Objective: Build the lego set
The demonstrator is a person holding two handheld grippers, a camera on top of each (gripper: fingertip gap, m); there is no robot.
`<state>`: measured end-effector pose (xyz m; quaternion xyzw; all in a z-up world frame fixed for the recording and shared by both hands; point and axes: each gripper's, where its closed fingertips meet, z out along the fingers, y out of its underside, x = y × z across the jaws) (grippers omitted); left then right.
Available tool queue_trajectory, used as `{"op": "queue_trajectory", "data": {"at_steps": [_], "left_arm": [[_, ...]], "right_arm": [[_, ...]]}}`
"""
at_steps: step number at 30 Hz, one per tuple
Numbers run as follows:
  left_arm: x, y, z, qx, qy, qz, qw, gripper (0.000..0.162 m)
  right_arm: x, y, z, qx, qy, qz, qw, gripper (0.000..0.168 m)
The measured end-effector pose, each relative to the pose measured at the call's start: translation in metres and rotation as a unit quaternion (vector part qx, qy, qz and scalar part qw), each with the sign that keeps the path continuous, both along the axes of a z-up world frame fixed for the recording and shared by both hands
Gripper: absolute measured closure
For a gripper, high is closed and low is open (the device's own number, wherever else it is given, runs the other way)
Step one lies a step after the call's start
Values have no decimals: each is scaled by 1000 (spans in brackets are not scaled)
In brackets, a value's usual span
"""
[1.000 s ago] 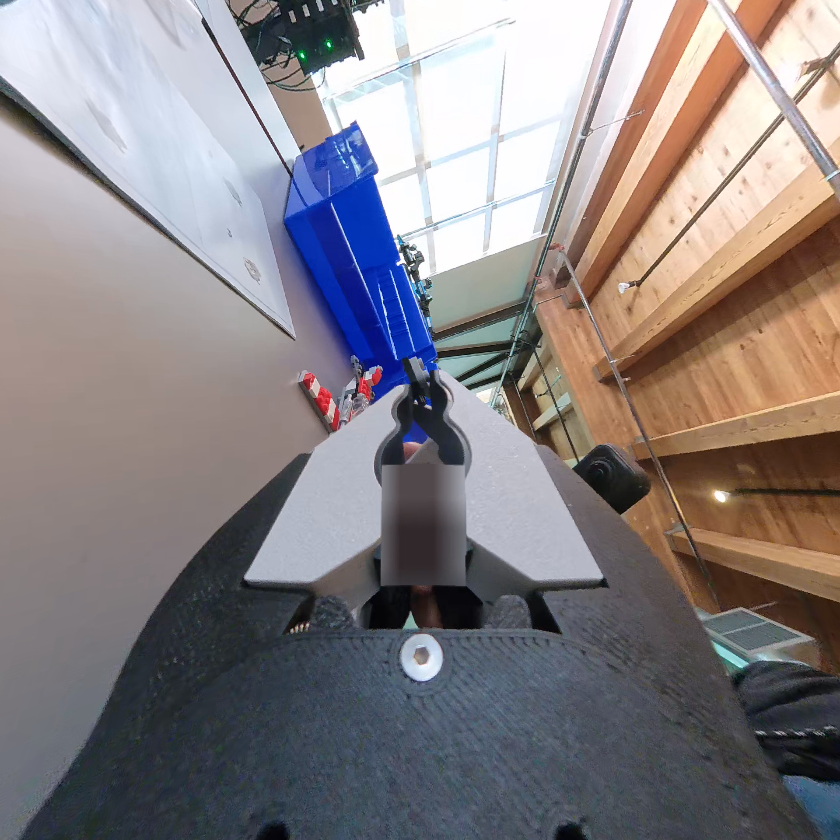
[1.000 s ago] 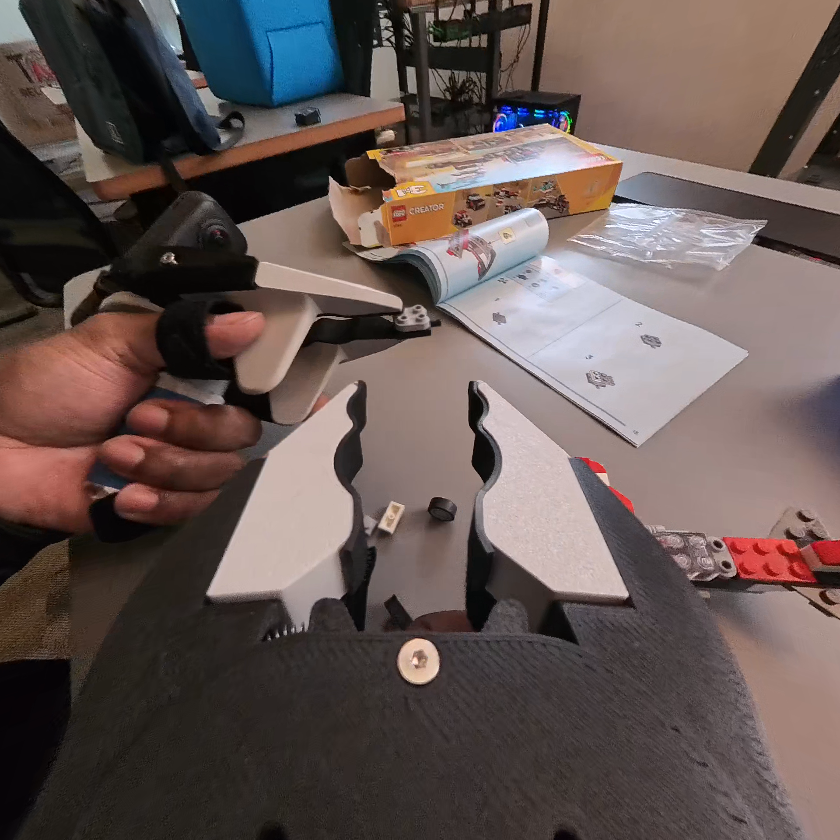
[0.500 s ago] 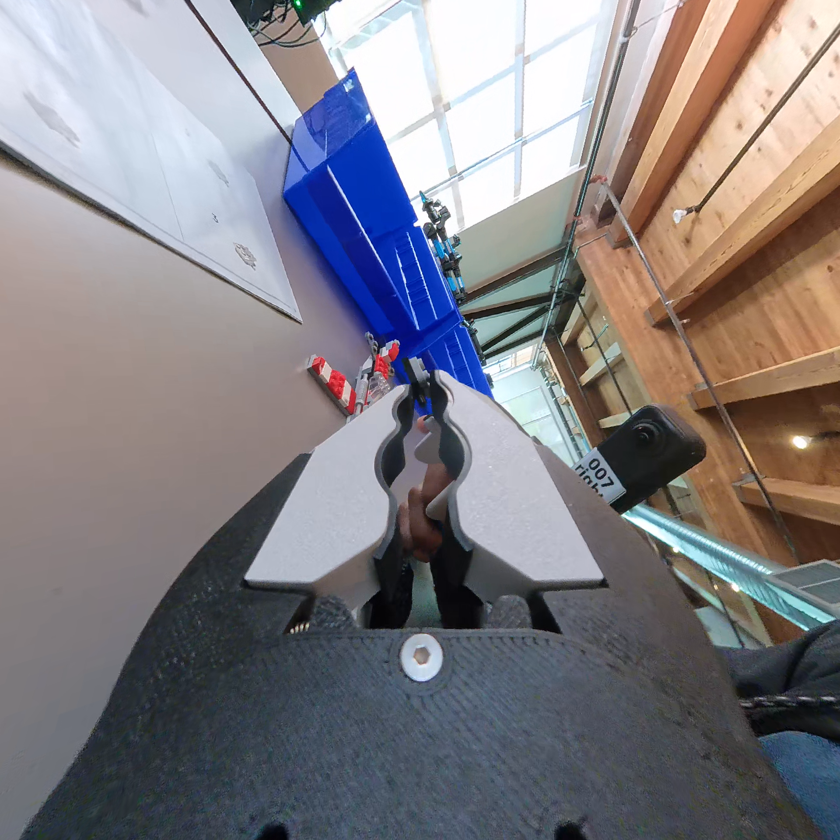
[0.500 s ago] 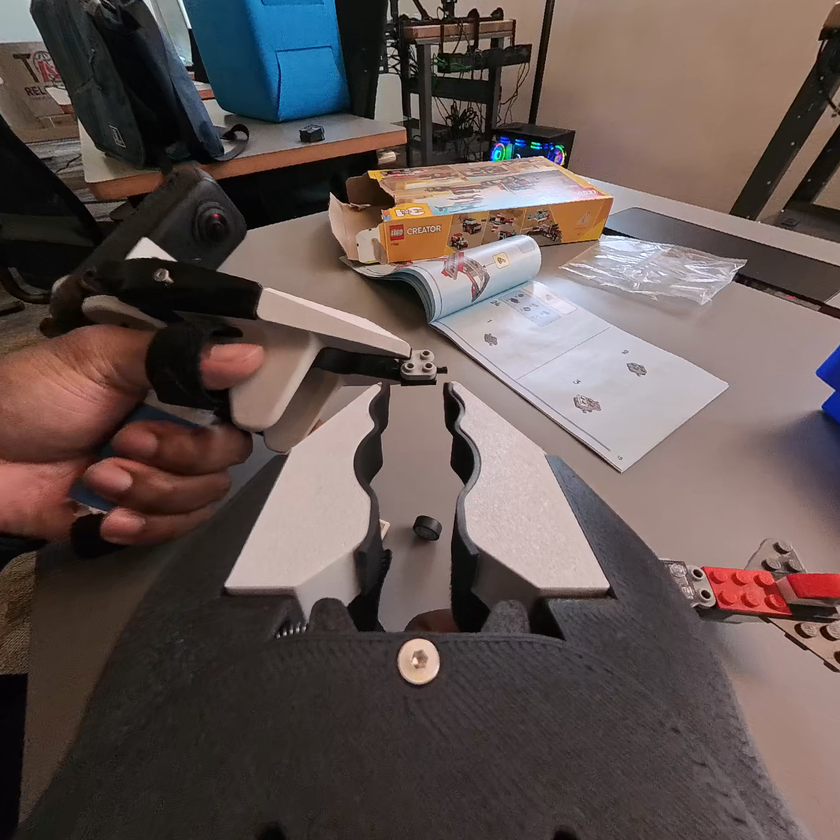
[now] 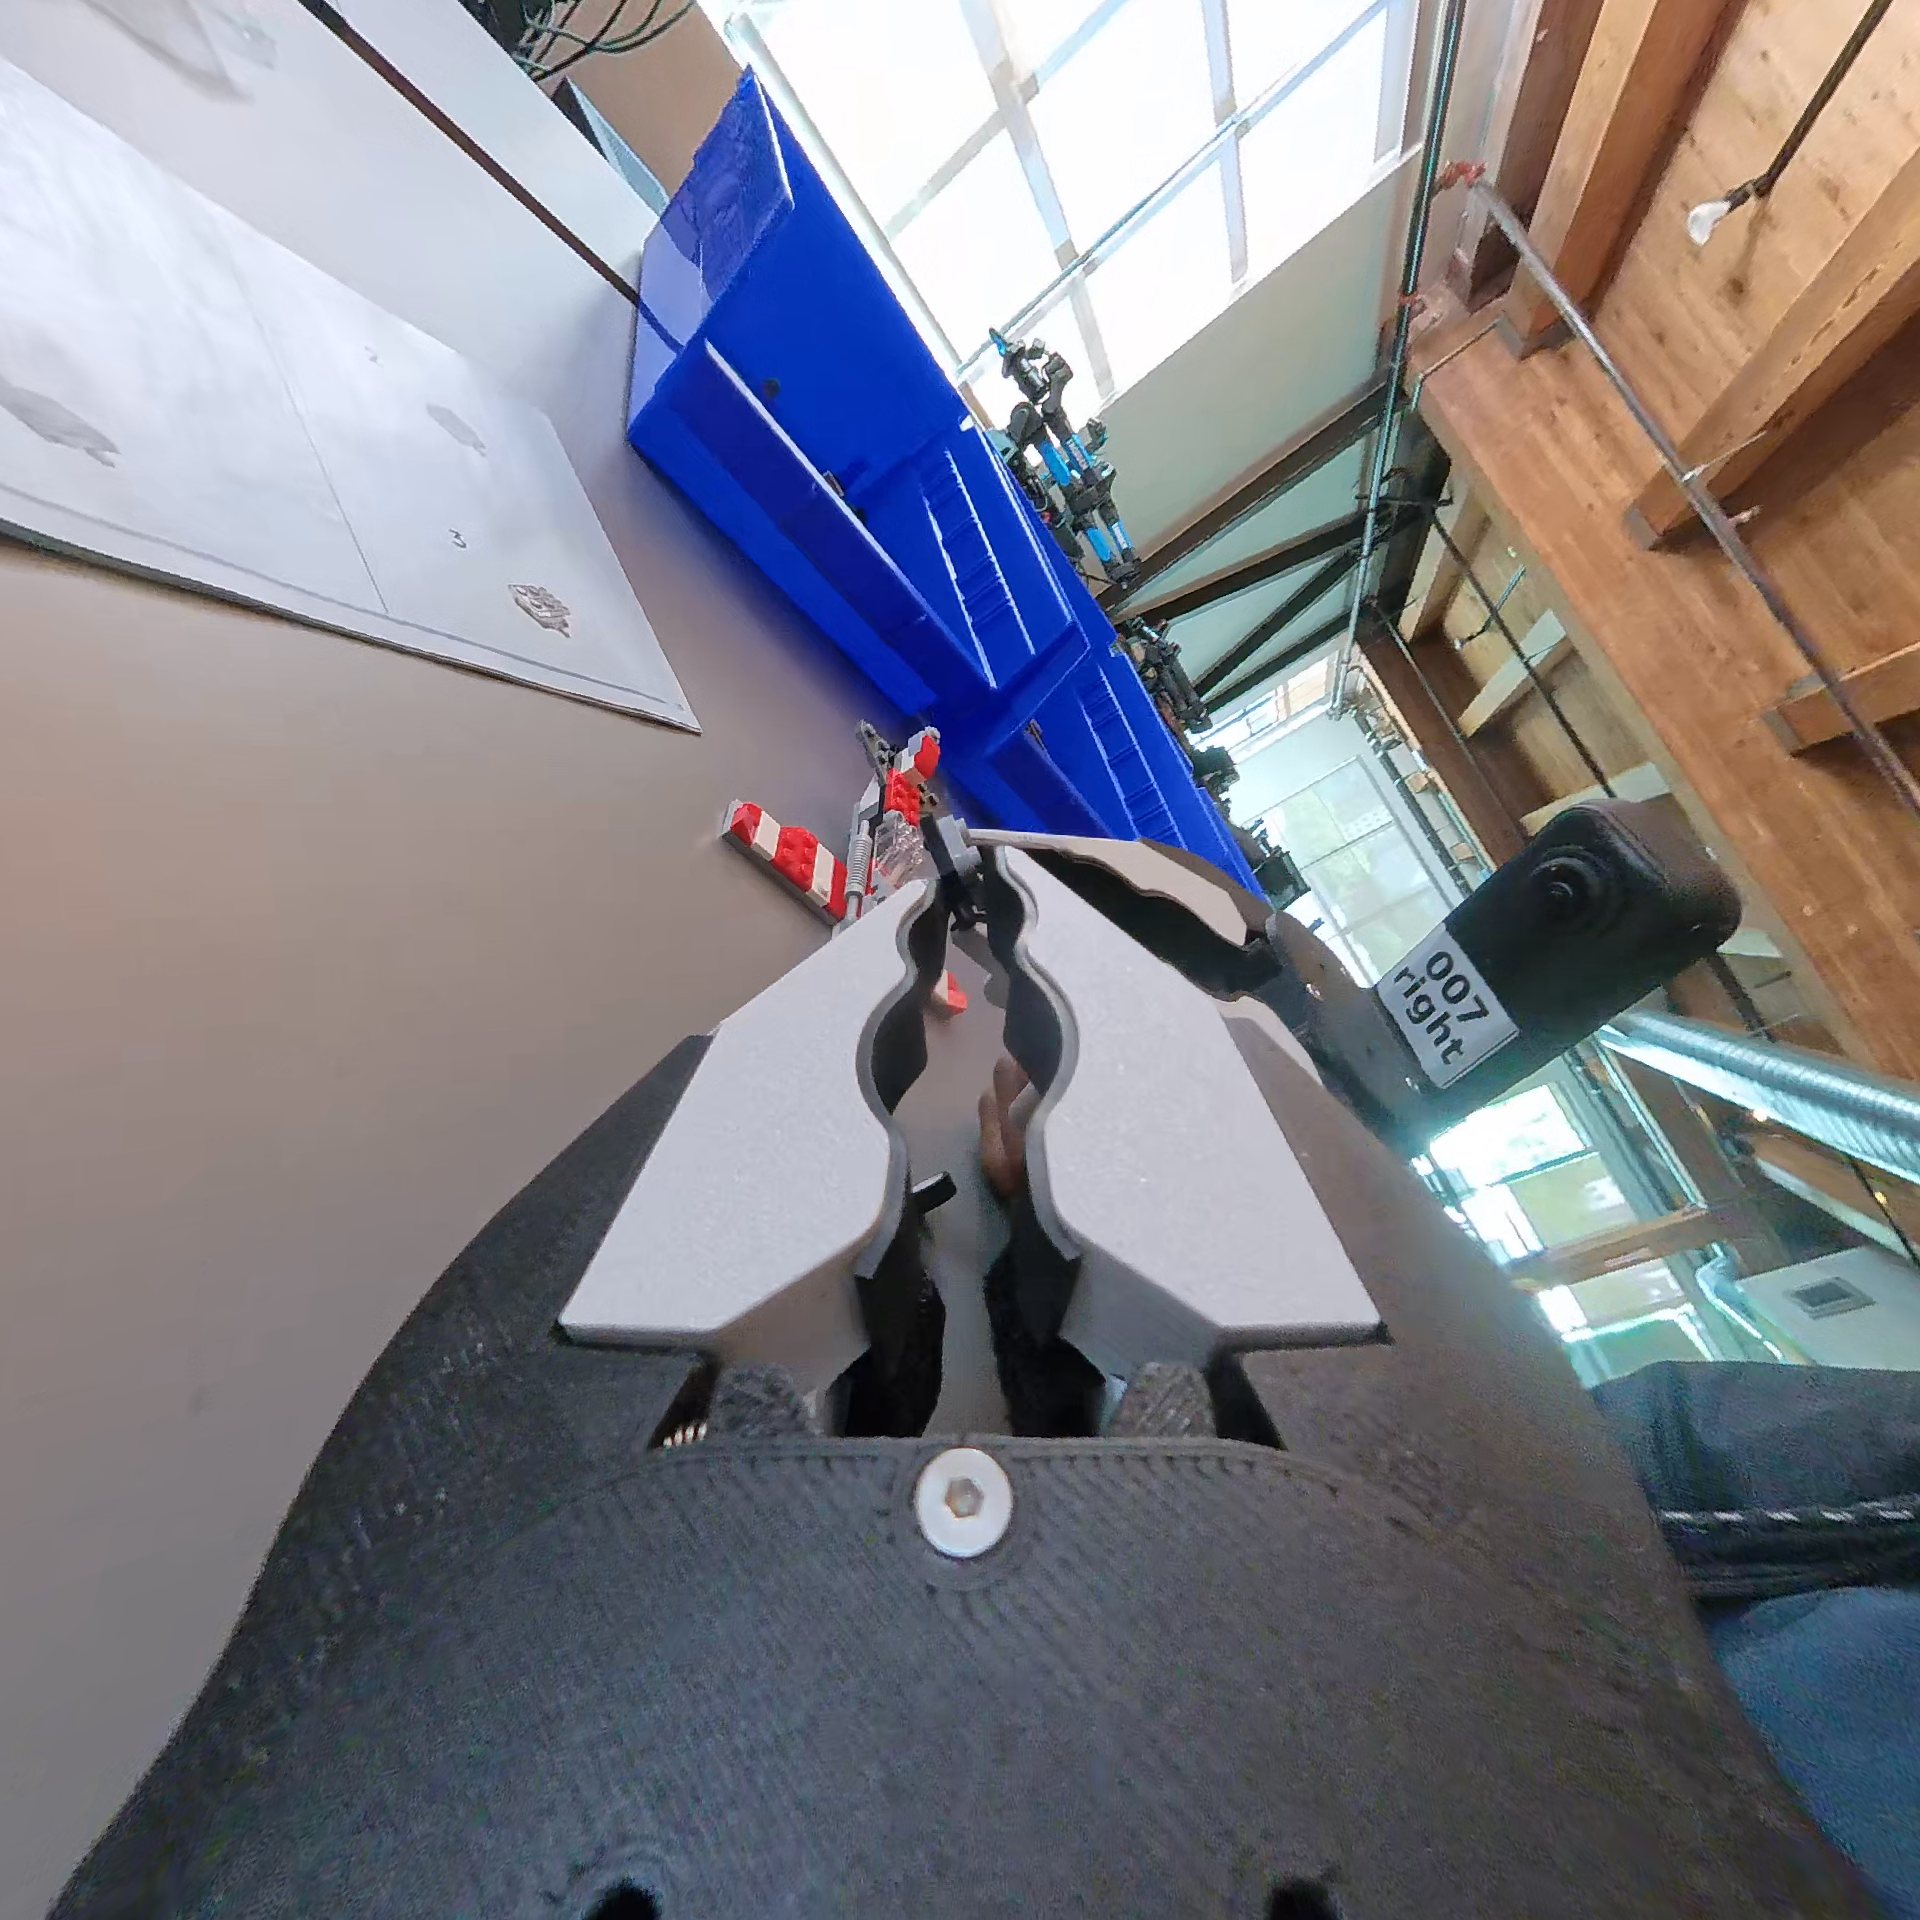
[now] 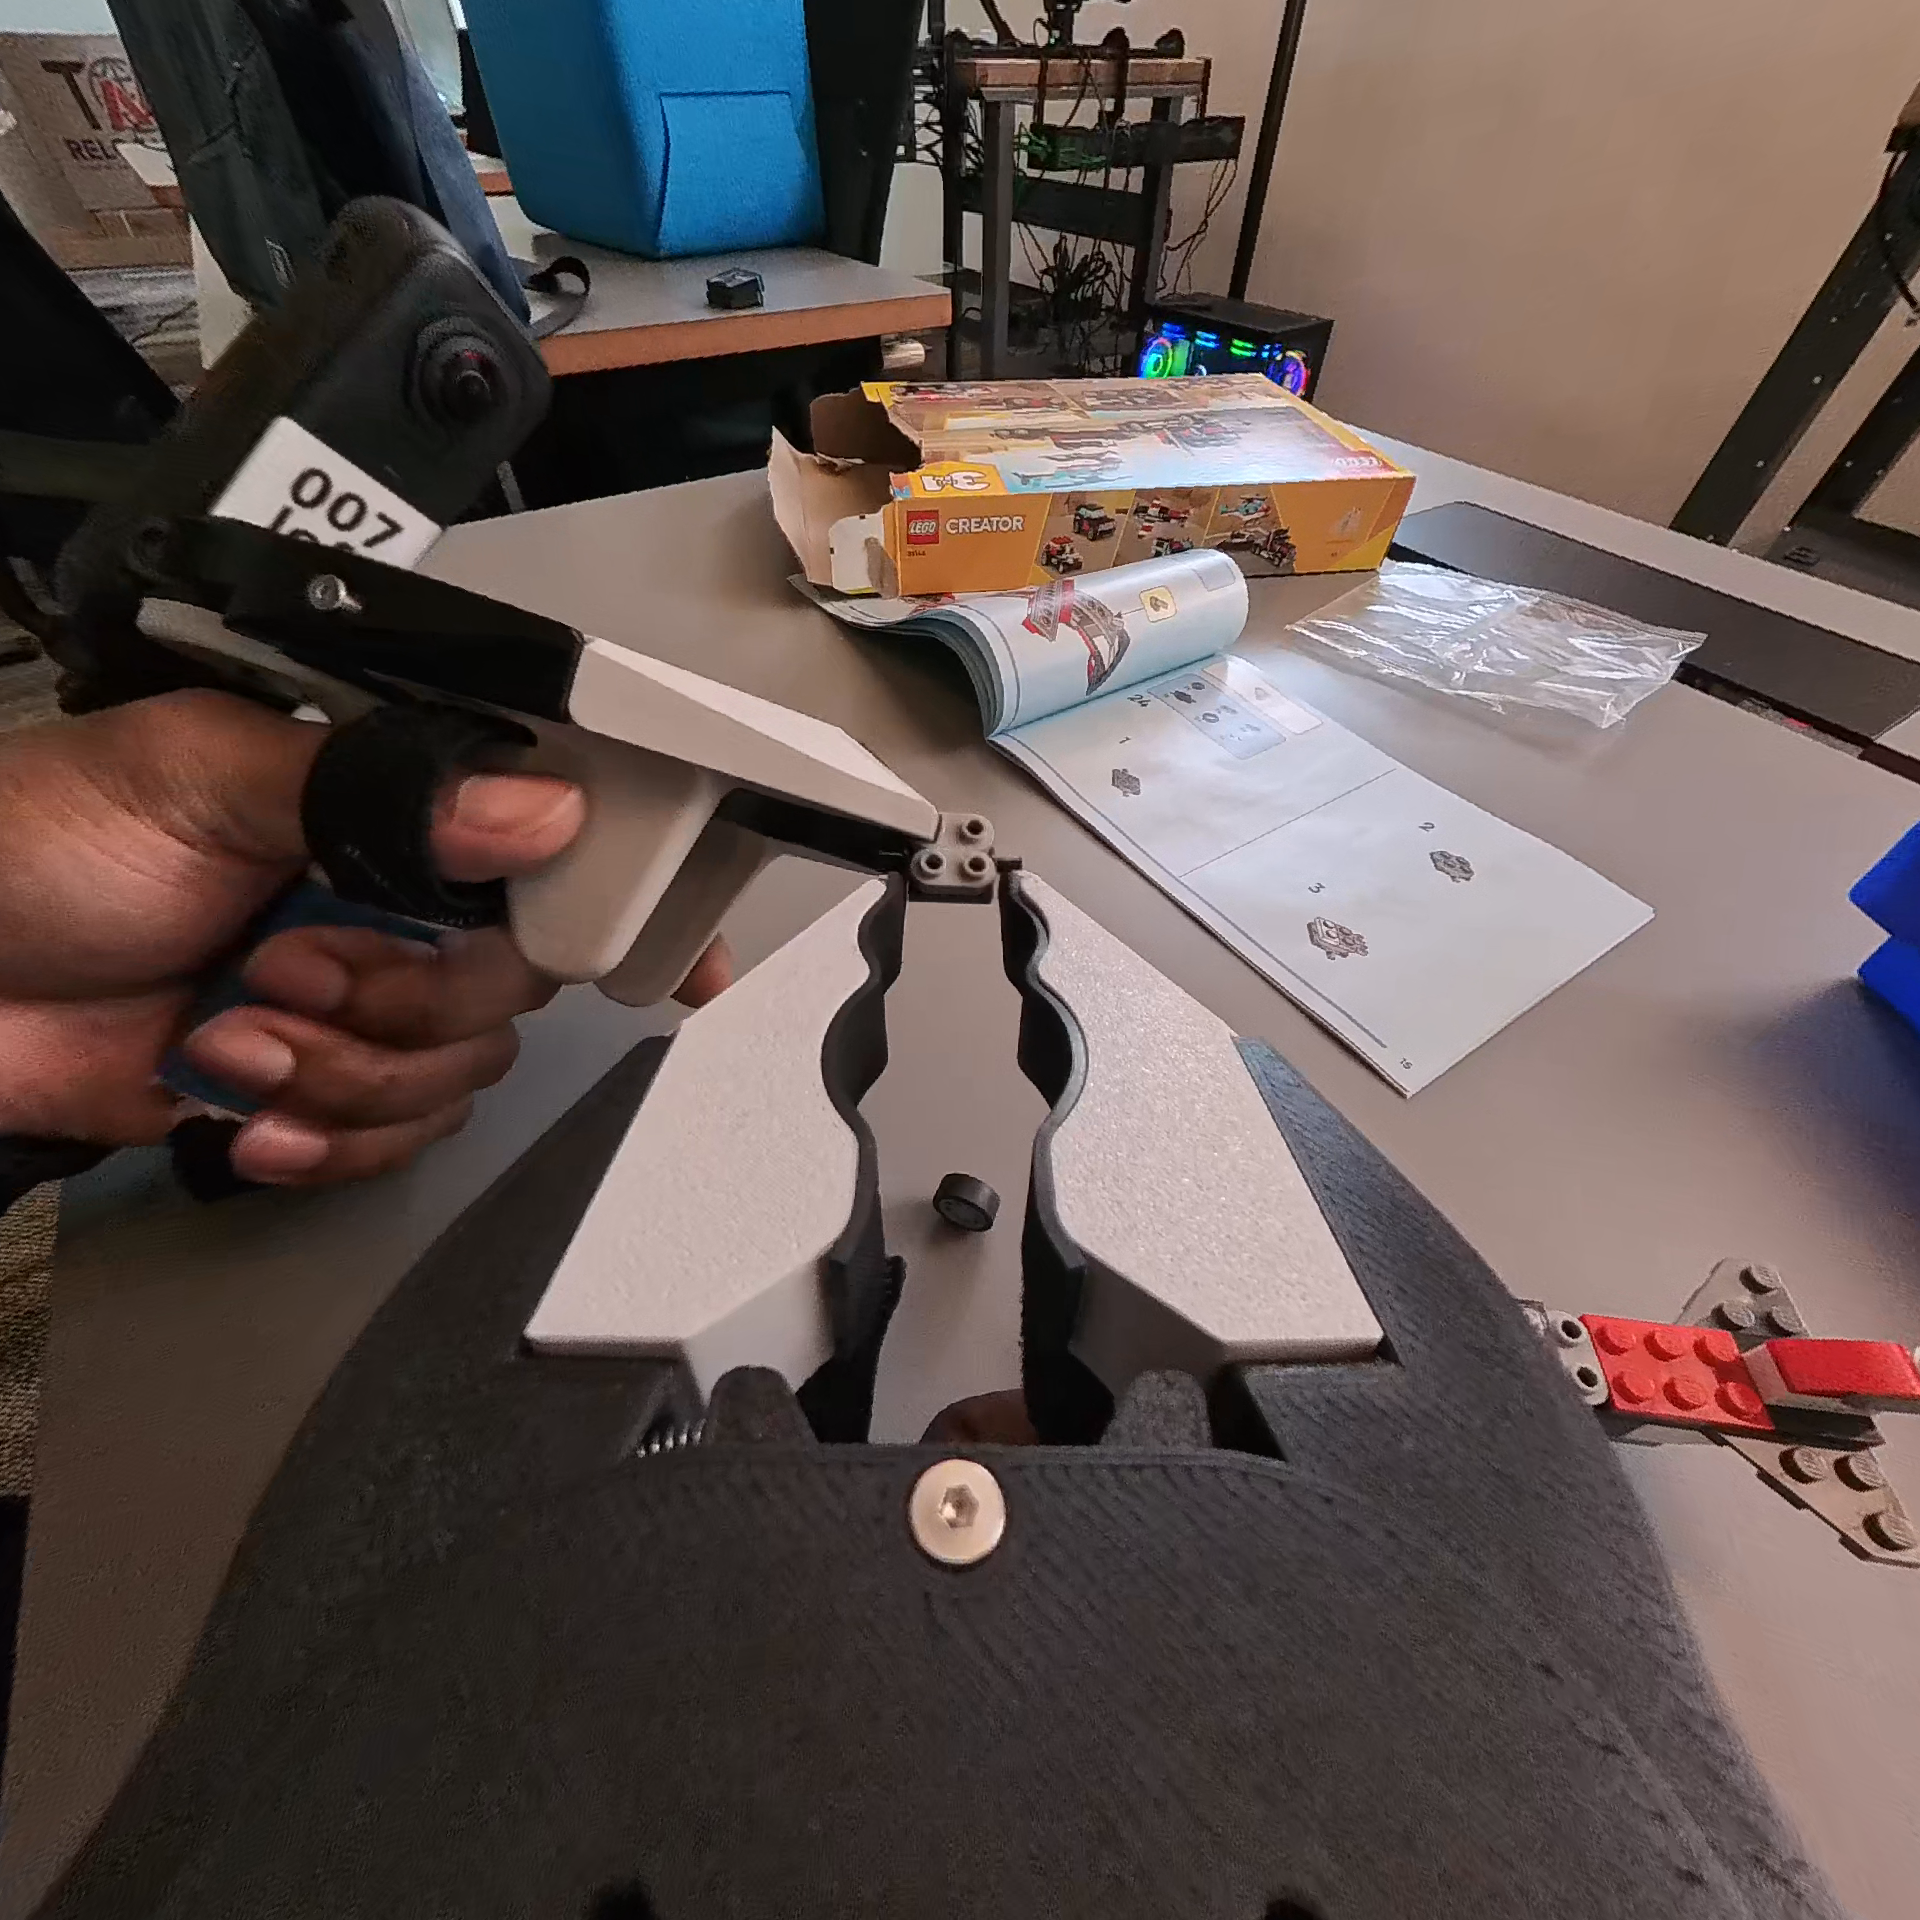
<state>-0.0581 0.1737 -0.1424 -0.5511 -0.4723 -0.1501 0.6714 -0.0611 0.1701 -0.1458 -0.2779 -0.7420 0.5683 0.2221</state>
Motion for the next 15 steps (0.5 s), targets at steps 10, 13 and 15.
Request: {"op": "queue_trajectory", "data": {"at_steps": [10,13,15], "left_arm": [[5,3,1,-18,22,-21,999,153],[10,5,5,11,8,-49,999,153],[13,6,8,40,-14,-62,997,151]], "right_arm": [[4,1,2,13,11,17,1000,151],[7,3,5,32,30,31,999,151],[9,3,7,54,48,35,997,151]]}}
